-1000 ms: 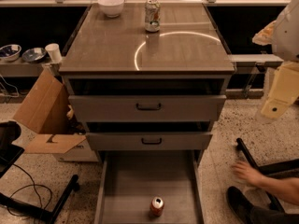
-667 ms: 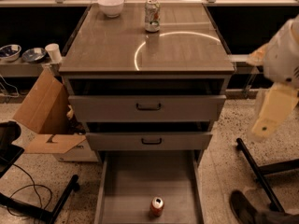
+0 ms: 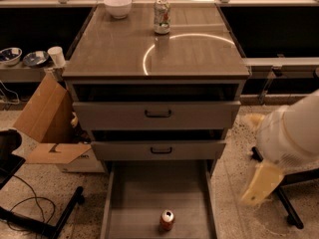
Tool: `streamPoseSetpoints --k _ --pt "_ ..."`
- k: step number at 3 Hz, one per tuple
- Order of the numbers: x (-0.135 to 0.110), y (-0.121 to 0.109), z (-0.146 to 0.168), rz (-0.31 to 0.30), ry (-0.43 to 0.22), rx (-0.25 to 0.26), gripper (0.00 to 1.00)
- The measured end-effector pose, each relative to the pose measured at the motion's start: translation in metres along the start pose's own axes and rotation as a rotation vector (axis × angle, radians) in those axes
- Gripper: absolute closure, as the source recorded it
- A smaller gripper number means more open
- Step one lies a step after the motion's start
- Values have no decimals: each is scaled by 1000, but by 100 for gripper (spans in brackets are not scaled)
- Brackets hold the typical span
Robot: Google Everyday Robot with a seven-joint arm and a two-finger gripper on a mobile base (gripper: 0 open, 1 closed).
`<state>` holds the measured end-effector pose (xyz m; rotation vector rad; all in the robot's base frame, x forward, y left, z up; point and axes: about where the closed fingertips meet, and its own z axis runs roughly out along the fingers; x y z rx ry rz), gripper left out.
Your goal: Pick coke can from bottom drawer and place on counter
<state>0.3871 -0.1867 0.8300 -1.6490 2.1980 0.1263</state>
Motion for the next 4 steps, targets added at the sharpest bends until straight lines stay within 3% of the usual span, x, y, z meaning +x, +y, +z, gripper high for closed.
streamPoseSetpoints --k 1,2,3,4 --pt "28 31 77 12 -71 -53 0" --pt "40 32 136 40 -179 -28 0" --pt "38 17 161 91 -247 17 0" --pt "38 13 164 97 -253 27 0"
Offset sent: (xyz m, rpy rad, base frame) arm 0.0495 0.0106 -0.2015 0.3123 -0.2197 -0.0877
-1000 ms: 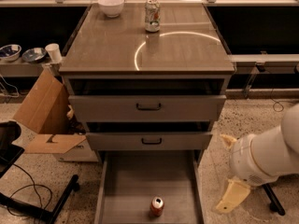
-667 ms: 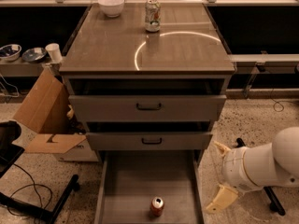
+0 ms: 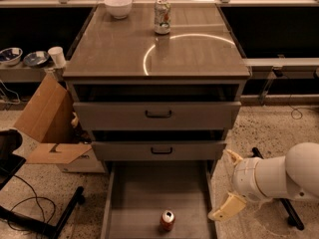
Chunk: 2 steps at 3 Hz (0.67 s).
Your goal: Pick coke can from bottom drawer and place on counter
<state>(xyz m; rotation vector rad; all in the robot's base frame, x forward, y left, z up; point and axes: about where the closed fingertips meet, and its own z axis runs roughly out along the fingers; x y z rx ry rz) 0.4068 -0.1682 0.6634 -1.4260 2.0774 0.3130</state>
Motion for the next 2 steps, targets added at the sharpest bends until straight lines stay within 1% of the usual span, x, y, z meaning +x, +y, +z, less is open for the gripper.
streamPoseSetpoints --k 1,2 --pt "2 1 9 3 -10 -10 0" --pt "15 3 45 6 -77 -12 0"
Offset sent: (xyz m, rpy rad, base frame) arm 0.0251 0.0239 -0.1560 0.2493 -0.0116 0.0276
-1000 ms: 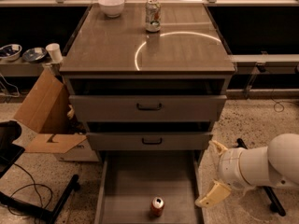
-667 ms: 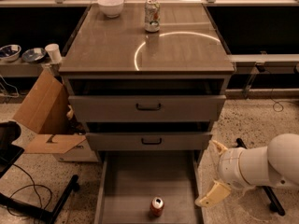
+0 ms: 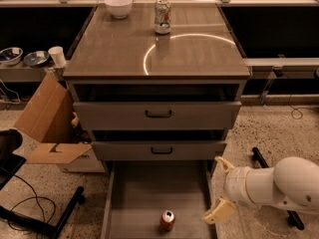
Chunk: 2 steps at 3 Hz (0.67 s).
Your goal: Pick coke can from bottom drawer and place on counter
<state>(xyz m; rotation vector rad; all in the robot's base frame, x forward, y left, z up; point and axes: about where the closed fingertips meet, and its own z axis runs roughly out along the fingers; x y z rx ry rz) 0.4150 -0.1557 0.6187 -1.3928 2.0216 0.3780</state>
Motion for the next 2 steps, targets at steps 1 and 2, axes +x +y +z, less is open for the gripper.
streamPoseSetpoints --k 1,2 --pt "30 -22 57 -69 -130 49 0" --pt "54 -35 98 -119 -214 55 0"
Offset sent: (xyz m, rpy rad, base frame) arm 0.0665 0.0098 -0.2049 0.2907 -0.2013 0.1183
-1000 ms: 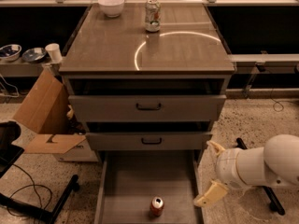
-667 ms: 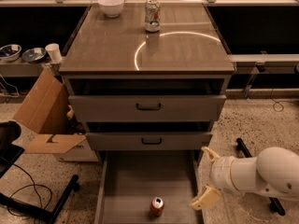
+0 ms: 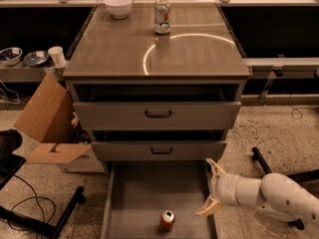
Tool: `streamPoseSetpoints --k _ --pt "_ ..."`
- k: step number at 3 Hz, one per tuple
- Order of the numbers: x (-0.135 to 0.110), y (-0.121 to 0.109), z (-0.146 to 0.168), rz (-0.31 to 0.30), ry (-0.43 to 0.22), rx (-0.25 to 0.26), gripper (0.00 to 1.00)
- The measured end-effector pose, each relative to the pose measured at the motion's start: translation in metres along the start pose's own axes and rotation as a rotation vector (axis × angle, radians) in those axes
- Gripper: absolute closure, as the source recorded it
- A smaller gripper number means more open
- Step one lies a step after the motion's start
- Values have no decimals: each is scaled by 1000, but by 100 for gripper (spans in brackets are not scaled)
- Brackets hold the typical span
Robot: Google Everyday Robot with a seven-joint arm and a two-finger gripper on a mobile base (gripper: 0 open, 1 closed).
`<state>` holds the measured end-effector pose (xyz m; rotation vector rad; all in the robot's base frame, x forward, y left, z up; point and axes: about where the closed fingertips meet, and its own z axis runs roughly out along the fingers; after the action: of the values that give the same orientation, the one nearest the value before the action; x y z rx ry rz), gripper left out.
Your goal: Pick coke can from bottom drawer and place on counter
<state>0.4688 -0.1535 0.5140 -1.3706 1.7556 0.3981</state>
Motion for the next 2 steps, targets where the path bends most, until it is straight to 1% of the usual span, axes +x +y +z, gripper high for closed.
streamPoseSetpoints --k 1,2 --pt "38 10 42 30 -71 -33 0" --pt "47 19 55 57 -91 -46 0"
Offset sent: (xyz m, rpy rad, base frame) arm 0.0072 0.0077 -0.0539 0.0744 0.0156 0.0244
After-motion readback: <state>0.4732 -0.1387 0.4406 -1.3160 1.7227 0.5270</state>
